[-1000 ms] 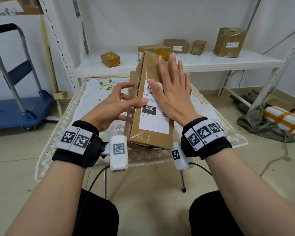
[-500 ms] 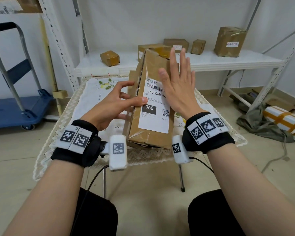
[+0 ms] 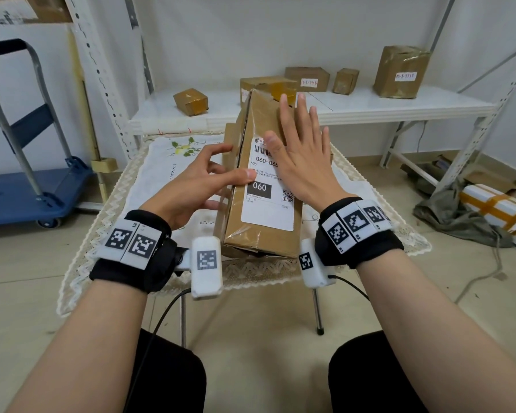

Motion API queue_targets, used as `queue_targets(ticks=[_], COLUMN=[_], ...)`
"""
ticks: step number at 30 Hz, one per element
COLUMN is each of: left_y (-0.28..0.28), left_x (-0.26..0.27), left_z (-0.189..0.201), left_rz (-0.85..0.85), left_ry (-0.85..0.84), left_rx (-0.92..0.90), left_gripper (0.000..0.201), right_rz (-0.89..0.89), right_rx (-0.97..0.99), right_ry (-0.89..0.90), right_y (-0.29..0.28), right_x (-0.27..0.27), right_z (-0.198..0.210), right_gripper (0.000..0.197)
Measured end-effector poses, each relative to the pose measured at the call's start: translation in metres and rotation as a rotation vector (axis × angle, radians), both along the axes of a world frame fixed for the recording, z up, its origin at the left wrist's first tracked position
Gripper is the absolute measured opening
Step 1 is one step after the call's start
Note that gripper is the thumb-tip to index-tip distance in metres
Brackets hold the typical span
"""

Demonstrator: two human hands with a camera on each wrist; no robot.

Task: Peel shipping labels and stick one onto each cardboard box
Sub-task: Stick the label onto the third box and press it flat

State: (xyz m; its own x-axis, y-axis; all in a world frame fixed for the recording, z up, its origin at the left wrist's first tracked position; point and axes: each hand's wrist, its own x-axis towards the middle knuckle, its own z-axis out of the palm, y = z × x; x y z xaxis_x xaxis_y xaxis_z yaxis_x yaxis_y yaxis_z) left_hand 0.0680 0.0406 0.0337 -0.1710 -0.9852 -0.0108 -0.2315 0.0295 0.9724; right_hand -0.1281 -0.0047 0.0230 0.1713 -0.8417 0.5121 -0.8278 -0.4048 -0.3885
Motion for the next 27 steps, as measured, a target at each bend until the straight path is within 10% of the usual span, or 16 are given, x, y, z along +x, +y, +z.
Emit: queue_targets(ticks=[13,27], left_y=[-0.003,-0.001], left_x=[0.001,-0.024], left_z=[0.000,0.001], left_rz=[0.103,0.181], left_ry=[0.050,0.117], left_rx=[-0.060,-0.212], left_gripper=[0.071,0.096], right_rz=[-0.037,-0.100], right_rx=[0.064,-0.193], right_ry=[-0.117,-0.176], right_y=[0.009,0.019], right_x=[-0.008,0.019], right_z=[0.011,0.009], right_gripper=[0.069,0.069])
